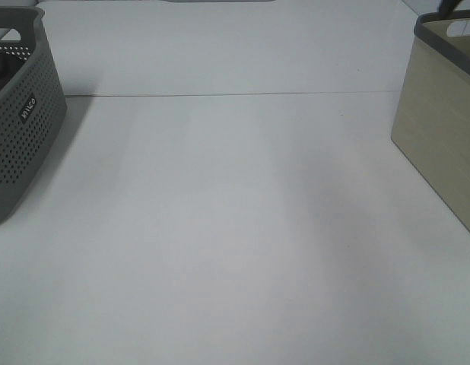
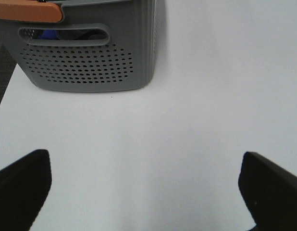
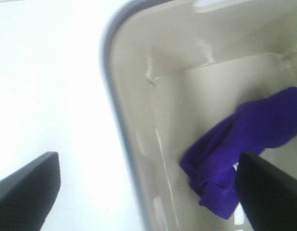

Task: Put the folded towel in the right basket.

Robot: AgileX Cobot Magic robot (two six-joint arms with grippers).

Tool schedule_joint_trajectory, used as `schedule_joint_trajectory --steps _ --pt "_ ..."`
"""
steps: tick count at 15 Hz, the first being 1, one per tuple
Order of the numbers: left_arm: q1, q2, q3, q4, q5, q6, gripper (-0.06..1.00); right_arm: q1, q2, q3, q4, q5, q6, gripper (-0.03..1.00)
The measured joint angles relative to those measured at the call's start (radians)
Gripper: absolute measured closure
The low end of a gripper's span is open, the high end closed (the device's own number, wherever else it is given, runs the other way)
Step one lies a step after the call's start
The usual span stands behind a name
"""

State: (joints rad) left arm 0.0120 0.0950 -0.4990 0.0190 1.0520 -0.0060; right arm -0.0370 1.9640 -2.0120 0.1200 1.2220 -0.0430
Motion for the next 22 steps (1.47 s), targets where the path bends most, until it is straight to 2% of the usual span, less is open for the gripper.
schedule_joint_trajectory --steps 2,7,9,11,14,16,18,21,22 --pt "0.0 -0.076 0.001 0.031 0.001 -0.046 -0.05 0.136 -0.002 0.0 -0.071 0.0 0.037 0.02" --pt "0.0 -0.1 0.001 0.053 0.001 -0.071 -0.05 0.284 -0.073 0.003 -0.098 0.0 0.082 0.02" --pt "0.0 -0.1 0.001 0.054 0.001 -0.071 -0.05 0.363 -0.189 0.076 -0.098 -0.002 0.092 0.04" --pt "0.0 -0.1 0.001 0.055 0.001 -0.071 -0.05 0.39 -0.305 0.22 -0.098 -0.052 0.109 0.05" --pt "0.0 -0.1 0.001 0.055 0.001 -0.071 -0.05 0.39 -0.576 0.535 -0.12 -0.212 0.133 0.07" --pt "0.0 -0.1 0.001 0.055 0.001 -0.07 -0.05 0.39 -0.722 0.682 -0.12 -0.273 0.134 0.07" --pt "0.0 -0.1 0.001 0.053 0.001 -0.066 -0.05 0.39 -0.909 0.841 -0.12 -0.292 0.133 0.08" --pt "0.0 -0.1 0.001 0.053 0.001 -0.063 -0.05 0.39 -1.195 1.06 -0.12 -0.246 0.133 0.08" --pt "0.0 -0.1 0.001 0.053 0.001 -0.063 -0.05 0.39 -1.405 1.206 -0.12 -0.225 0.135 0.08"
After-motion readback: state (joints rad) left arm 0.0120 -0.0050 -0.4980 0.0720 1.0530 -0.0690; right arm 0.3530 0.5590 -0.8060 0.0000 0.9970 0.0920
